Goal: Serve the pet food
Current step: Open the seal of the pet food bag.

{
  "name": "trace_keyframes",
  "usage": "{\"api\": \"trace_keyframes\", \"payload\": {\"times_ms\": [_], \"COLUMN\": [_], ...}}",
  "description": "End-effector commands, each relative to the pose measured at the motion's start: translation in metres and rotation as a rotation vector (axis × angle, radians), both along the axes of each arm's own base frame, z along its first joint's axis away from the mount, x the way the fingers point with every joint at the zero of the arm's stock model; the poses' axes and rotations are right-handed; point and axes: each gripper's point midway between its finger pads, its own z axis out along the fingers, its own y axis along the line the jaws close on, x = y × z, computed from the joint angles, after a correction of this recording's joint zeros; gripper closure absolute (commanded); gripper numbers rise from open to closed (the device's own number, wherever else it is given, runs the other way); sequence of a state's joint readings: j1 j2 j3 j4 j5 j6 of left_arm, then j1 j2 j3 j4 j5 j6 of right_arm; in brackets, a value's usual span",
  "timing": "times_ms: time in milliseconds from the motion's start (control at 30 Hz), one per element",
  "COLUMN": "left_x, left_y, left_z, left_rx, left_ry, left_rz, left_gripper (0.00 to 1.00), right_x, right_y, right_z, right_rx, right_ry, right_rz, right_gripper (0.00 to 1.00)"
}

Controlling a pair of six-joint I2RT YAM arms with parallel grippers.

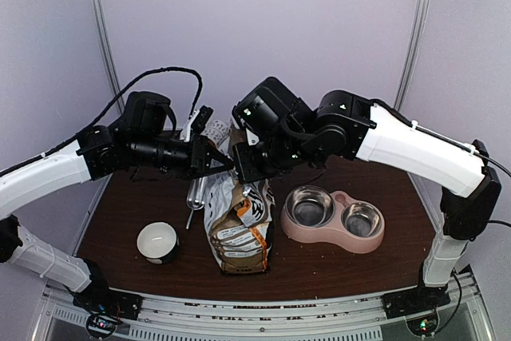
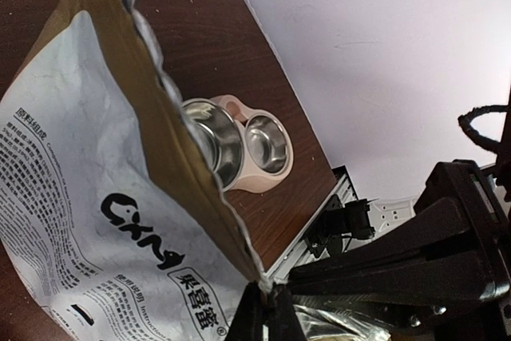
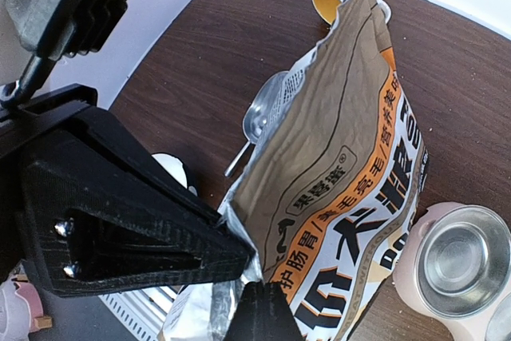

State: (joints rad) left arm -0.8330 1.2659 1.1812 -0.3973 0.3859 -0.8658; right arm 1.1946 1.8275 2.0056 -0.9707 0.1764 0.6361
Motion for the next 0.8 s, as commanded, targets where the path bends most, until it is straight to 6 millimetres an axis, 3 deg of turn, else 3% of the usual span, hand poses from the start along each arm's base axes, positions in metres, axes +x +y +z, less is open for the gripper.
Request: {"api": "trace_keyframes", "payload": {"times_ms": [0,133,267,367,767], "left_x": [-0.014,-0.017,-0.021,-0.025,-0.029], "left_y": [0.015,0.013,0.009,0.006,0.004], "left_z": [0.027,0.035,0.048,0.057,0.073], "left_rx": [-0.044,-0.071,-0.145,-0.181,-0.225], "left_ry": [-0.055,-0.083,-0.125,-0.156,-0.209], "left_rz": [-0.012,-0.032,-0.069,-0.1,-0.136], "left_gripper": [1.0,1.0,1.0,1.0,1.0], "right_x": [0.03,0.028,0.01,0.006,0.004], "right_y": [-0.06,-0.05,-0.023,-0.021,-0.016], "right_z": [-0.003,0.002,0.028,0.042,0.036], "right_rx": [-0.151,-0.063,0.175,0.28,0.28], "right_ry": [-0.073,-0.044,0.007,0.035,0.062], "right_rz": [-0.174,-0.124,0.063,0.121,0.161], "right_gripper": [1.0,1.0,1.0,1.0,1.0]}}
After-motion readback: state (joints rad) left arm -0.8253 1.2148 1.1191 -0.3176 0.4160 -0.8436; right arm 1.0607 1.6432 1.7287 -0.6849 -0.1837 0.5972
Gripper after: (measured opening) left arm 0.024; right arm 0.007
